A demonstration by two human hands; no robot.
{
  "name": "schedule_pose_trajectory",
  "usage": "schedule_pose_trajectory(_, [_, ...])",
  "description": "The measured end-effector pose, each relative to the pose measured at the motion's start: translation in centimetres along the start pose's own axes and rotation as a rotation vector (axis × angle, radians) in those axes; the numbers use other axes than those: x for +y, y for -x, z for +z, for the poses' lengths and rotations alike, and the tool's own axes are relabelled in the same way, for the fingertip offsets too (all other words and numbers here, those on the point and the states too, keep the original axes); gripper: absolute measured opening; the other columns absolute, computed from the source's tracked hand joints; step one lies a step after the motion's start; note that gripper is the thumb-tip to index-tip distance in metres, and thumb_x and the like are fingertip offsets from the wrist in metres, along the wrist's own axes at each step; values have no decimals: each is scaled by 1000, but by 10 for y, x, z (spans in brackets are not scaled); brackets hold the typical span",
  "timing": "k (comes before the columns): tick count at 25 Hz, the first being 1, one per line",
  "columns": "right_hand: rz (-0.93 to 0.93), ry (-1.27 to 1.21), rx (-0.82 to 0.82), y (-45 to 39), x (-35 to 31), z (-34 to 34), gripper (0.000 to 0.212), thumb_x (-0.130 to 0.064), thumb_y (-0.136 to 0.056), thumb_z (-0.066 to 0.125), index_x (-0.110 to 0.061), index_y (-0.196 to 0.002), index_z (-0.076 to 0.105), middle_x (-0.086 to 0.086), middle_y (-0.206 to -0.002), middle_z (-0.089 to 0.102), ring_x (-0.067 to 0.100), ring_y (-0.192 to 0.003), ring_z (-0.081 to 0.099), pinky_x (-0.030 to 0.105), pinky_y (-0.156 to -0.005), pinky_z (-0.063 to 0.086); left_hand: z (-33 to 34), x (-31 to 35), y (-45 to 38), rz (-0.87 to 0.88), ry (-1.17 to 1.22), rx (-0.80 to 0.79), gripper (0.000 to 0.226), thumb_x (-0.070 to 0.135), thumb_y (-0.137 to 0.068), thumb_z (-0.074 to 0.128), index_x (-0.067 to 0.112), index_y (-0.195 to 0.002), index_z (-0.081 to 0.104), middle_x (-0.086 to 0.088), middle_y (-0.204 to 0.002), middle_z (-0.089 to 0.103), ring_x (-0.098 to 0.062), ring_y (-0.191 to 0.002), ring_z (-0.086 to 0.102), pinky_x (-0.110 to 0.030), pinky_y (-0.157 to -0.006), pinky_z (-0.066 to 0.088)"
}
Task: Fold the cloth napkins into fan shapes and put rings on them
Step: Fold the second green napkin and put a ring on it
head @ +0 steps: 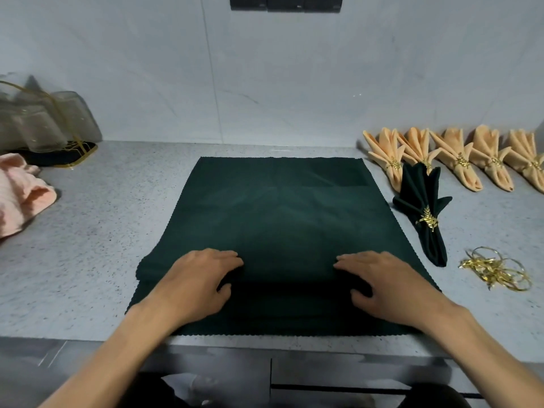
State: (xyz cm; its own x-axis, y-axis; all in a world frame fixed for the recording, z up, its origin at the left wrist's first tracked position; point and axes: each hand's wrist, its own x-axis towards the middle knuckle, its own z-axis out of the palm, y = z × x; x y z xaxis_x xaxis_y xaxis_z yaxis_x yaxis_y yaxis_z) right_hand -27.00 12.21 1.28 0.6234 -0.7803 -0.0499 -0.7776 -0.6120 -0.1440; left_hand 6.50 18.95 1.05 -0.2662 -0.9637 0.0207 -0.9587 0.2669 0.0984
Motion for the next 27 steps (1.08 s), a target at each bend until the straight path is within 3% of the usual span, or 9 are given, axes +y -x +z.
schedule_pose_trajectory(4, [52,167,46,5,-5,-6,31,-34,-89,36,-27,-105,62,-14,-103,68,11,-97,62,30,-84,48,-4,-1,4,-51,-145,-13,44,35,-77,23,28,-98,61,8,-92,69,-21,-86,65,-34,-72,52])
schedule_pose_trajectory(10, [17,-71,-212,21,-10,-37,40,-65,-90,41,-41,-114,63,-27,-111,64,-1,-103,59,28,-89,49,-33,6,14,-13,86,-233,51,76,-81,32,44,-105,64,26,-101,67,0,-88,63,-26,-80,51])
schedule_pose_trajectory(12, [57,-39,-67,-9,7,-35,35,-50,-93,50,-40,-126,57,-23,-127,59,6,-117,55,31,-97,45,-23,-20,-17,-47,52,-132,40,61,-90,47,40,-121,61,23,-122,63,-6,-109,59,-32,-94,48])
schedule_pose_trajectory(14, [117,72,-88,-38,25,-30,55,-38,-90,58,-35,-142,41,-14,-143,47,15,-129,46,35,-104,38,-16,-53,-43,-71,34,-144,49,43,-91,60,34,-139,49,18,-141,48,-13,-125,48,-34,-105,39])
schedule_pose_trajectory(16, [187,117,-191,-57,39,-25,58,-43,-85,62,-33,-138,41,-10,-132,50,19,-122,46,37,-98,36,-10,-86,-55,-133,133,-188,52,45,-84,69,38,-132,52,16,-128,53,-11,-107,54,-32,-96,44])
schedule_pose_trajectory(18, [224,68,-189,-69,51,-26,33,-43,-81,64,-32,-110,52,-11,-103,56,18,-103,50,33,-83,33,-11,-108,-55,-214,344,-185,33,46,-76,76,38,-106,64,10,-102,64,-12,-82,62,-31,-79,51])
schedule_pose_trajectory(22, [197,-1,-193,-78,73,-31,20,-34,-77,68,-28,-81,49,-9,-89,55,15,-91,49,34,-80,39,-14,-124,-47,-317,708,-84,7,7,-86,74,7,-81,70,-9,-75,70,-13,-61,63,-21,-56,49])
schedule_pose_trajectory(25, [211,-172,-187,-83,86,-37,20,-21,-80,69,-34,-85,54,-8,-89,61,14,-84,58,30,-76,47,-9,-127,-45,-387,734,41,10,1,-90,66,4,-82,71,-1,-69,69,-7,-57,61,-17,-53,47])
schedule_pose_trajectory(27, [222,-132,-60,-91,96,-35,21,-18,-86,67,-36,-86,57,-11,-93,65,16,-93,61,33,-85,48,-2,-131,-51,-428,689,143,13,4,-92,65,10,-84,74,6,-77,73,-8,-69,68,-21,-66,52])
